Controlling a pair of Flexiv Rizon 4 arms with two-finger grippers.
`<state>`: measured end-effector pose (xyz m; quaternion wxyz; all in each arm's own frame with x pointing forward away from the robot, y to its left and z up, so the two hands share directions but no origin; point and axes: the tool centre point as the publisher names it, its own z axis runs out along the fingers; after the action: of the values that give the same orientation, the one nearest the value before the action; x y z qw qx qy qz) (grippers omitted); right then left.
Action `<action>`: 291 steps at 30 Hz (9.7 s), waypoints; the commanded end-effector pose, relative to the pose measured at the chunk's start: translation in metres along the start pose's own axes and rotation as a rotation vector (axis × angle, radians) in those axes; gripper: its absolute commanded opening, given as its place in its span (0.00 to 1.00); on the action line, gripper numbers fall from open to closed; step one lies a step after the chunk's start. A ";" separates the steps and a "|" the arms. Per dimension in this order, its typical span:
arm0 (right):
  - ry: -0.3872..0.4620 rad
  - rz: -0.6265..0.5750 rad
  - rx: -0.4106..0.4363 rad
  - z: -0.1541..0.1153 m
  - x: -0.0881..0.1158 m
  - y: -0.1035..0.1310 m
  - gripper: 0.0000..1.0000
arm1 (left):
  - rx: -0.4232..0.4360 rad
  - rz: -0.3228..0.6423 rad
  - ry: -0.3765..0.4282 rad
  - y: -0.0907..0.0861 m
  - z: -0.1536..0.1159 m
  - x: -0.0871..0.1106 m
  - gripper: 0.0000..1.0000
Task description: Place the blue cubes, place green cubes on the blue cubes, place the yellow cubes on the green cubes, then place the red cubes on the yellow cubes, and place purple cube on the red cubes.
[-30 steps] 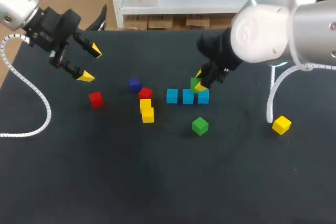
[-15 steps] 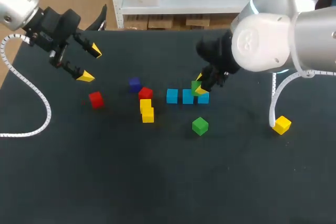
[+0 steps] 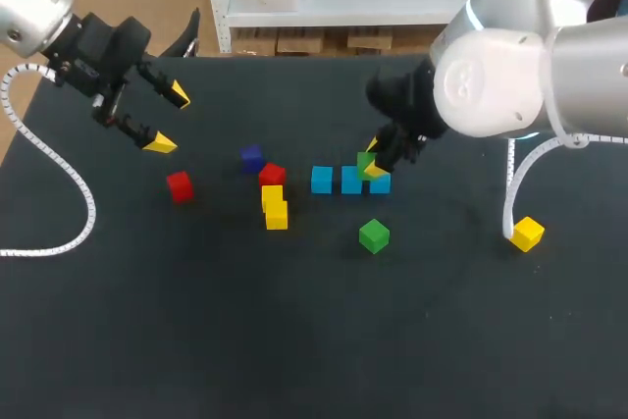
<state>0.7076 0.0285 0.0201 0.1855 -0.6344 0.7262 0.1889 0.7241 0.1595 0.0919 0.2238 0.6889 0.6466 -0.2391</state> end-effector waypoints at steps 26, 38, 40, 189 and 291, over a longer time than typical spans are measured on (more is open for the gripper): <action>-0.027 -0.002 -0.031 -0.013 -0.006 0.002 1.00 | 0.000 0.004 -0.002 0.001 0.000 0.001 1.00; -0.223 -0.045 -0.082 -0.100 0.038 0.004 1.00 | 0.000 0.004 -0.002 0.001 0.000 0.001 1.00; -0.276 -0.057 -0.084 -0.115 0.050 0.001 1.00 | 0.000 0.004 -0.002 0.001 0.000 0.001 1.00; -0.422 -0.060 -0.107 -0.192 0.147 -0.042 1.00 | 0.204 0.267 0.249 -0.076 0.149 -0.132 0.00; -0.422 -0.060 -0.107 -0.192 0.147 -0.042 1.00 | 0.010 0.042 0.226 0.005 0.179 -0.126 0.00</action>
<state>0.7241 -0.1996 0.1093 0.3050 -0.6110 0.6412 0.3500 0.7135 -0.0499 0.0294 0.1527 0.7253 0.6526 -0.1572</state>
